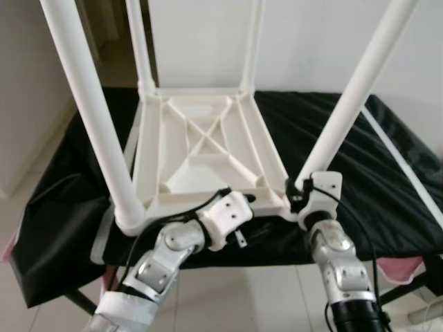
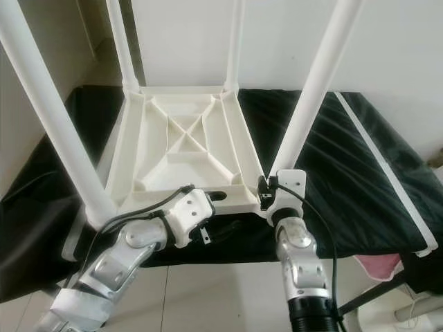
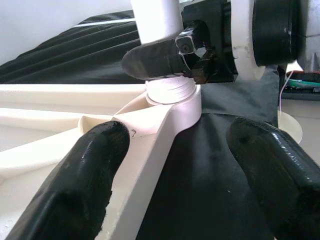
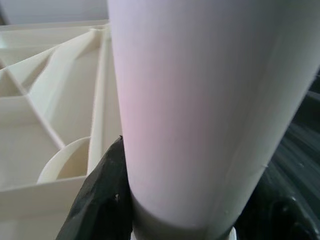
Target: Building children table
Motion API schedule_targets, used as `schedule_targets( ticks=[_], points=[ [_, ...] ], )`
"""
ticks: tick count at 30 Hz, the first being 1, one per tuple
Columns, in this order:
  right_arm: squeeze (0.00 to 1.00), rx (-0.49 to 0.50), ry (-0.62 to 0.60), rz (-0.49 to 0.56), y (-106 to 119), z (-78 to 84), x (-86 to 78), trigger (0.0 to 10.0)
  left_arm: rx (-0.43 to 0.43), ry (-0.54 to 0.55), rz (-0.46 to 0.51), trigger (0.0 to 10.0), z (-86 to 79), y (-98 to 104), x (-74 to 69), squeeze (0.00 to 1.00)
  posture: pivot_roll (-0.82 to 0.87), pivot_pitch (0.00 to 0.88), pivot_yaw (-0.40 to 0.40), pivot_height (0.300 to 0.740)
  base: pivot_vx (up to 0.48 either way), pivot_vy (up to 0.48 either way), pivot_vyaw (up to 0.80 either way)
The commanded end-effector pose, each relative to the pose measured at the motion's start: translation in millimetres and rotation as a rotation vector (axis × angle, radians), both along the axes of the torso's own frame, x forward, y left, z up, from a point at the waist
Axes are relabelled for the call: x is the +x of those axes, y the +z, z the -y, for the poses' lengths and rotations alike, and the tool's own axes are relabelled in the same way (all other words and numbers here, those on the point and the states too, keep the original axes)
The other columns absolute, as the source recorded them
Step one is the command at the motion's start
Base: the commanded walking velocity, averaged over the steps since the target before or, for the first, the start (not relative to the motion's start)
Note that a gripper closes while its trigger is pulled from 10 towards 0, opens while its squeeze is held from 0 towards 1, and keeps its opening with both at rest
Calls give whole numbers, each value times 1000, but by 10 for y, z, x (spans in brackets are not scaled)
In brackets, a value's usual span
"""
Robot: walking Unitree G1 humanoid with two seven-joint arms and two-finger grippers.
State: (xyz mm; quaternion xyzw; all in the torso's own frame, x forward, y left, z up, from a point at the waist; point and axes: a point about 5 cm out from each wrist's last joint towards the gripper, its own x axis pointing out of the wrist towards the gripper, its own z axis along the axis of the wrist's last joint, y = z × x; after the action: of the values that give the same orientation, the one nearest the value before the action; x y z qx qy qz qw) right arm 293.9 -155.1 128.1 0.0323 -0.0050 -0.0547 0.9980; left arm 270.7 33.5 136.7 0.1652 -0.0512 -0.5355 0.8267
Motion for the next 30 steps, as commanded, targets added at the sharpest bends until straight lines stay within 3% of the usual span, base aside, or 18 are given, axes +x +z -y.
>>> schedule_targets(
  ticks=[1, 8, 23, 24, 30],
  points=[
    [0, 34, -46, -70, -141, -54, -52, 10000, 0, -10, -13, 10000, -8, -21, -17, 0, -42, 0, -35, 740, 0, 0, 0],
    [0, 53, -33, -80, -149, -250, -57, 10000, 0, -14, -13, 10000, -4, -21, -19, 0, -39, 0, -36, 740, 0, 0, 0],
    [0, 0, -40, -74, -130, -123, -88, 10000, 10, -8, 24, 10000, -52, 0, -50, 0, -21, 0, -43, 740, 0, 0, 0],
    [1000, -11, -27, -68, -122, -93, -89, 10000, 11, -1, 23, 10000, -49, -1, -48, 0, -16, 0, -48, 740, 0, 0, 0],
    [1000, -24, 22, -51, -91, -19, -98, 10000, 15, 12, 21, 10000, -59, -9, -47, 0, -13, 0, -52, 740, 0, 0, 0]
  ],
)
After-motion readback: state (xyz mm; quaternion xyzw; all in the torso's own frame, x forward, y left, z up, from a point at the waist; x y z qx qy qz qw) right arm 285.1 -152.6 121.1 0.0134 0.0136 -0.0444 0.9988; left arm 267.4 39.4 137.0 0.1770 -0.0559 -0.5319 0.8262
